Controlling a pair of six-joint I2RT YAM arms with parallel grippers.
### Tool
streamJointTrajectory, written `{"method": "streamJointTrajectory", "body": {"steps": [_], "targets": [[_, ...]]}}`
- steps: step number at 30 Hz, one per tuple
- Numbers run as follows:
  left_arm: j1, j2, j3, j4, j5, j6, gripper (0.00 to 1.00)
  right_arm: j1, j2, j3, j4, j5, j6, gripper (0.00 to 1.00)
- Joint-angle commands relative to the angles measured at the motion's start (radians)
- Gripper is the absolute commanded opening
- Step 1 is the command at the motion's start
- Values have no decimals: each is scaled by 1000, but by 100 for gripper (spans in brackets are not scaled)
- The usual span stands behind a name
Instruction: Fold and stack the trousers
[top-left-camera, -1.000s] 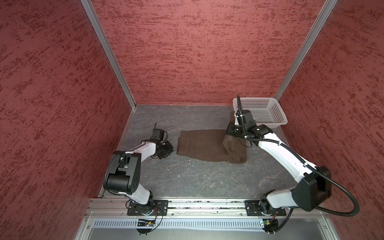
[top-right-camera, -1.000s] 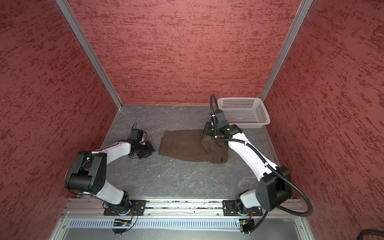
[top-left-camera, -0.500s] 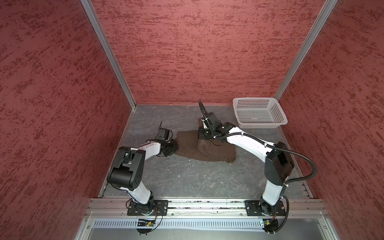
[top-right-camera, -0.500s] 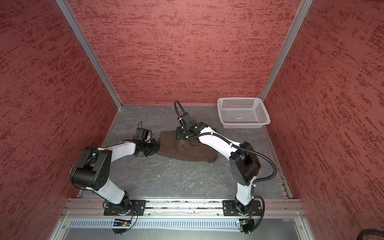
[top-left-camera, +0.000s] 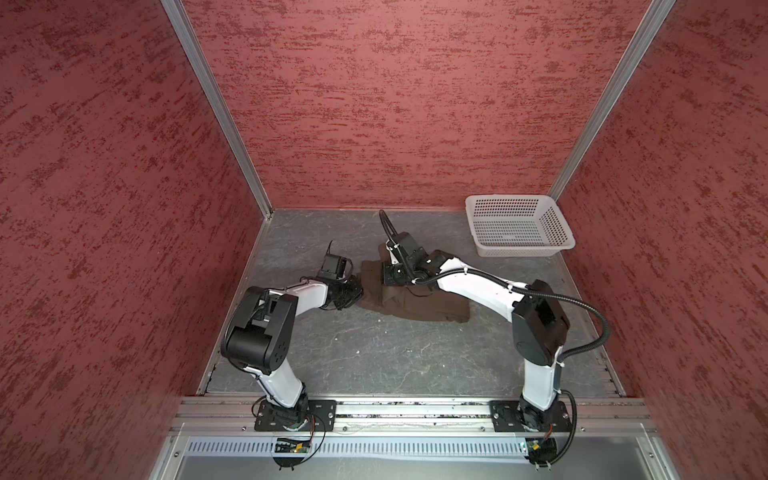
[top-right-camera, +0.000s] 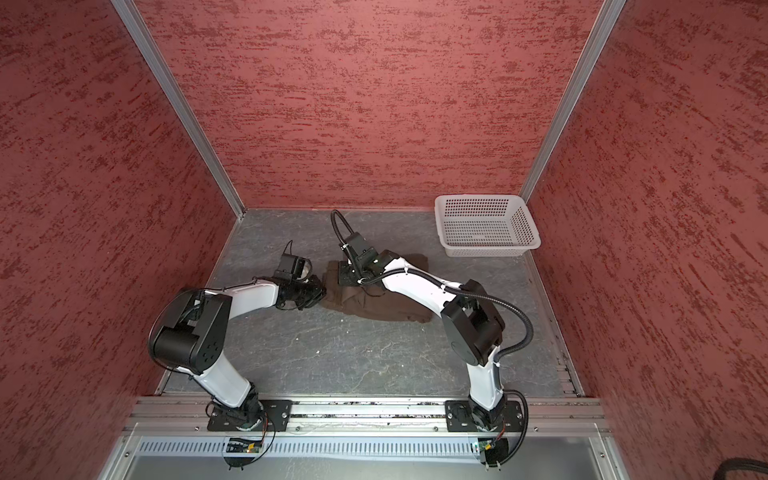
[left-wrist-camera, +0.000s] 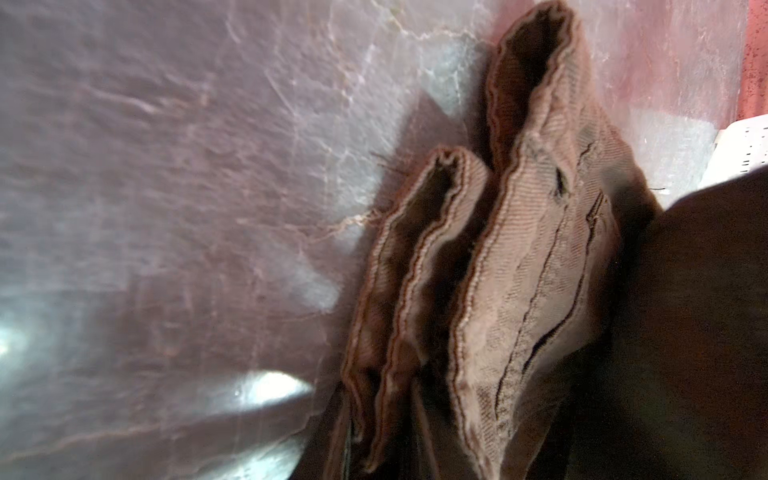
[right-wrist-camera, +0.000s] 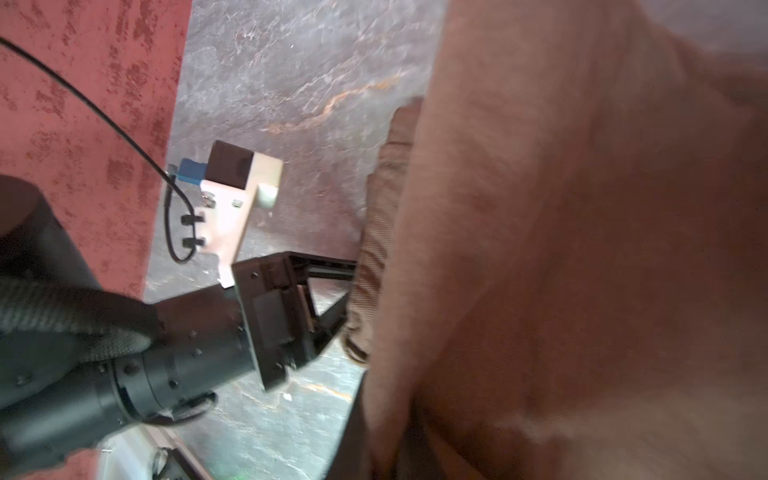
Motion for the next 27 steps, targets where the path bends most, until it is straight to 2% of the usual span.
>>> {"method": "streamJointTrajectory", "body": {"steps": [1, 7, 14, 17, 21, 23, 25, 27], "targets": [[-16, 44, -25, -103, -23, 5, 27, 15, 44, 30, 81, -64, 22, 35], [-7, 26, -28, -131, -34, 12, 27, 16, 53, 48, 124, -115, -12, 39], [67, -102, 10, -269, -76, 55, 27, -3, -118, -13, 74, -4, -179, 36], [72, -208, 51, -318, -92, 90, 28, -39, -246, -139, 90, 53, -208, 35], [23, -301, 138, -381, -149, 119, 29, -123, -435, -360, 166, 67, -184, 35], [-14, -308, 171, -398, -187, 119, 29, -162, -539, -491, 252, 37, -161, 36], [-45, -287, 198, -392, -180, 106, 28, -192, -615, -607, 299, 8, -148, 37], [-78, -245, 214, -366, -160, 85, 26, -215, -655, -665, 272, 45, -129, 34]]}}
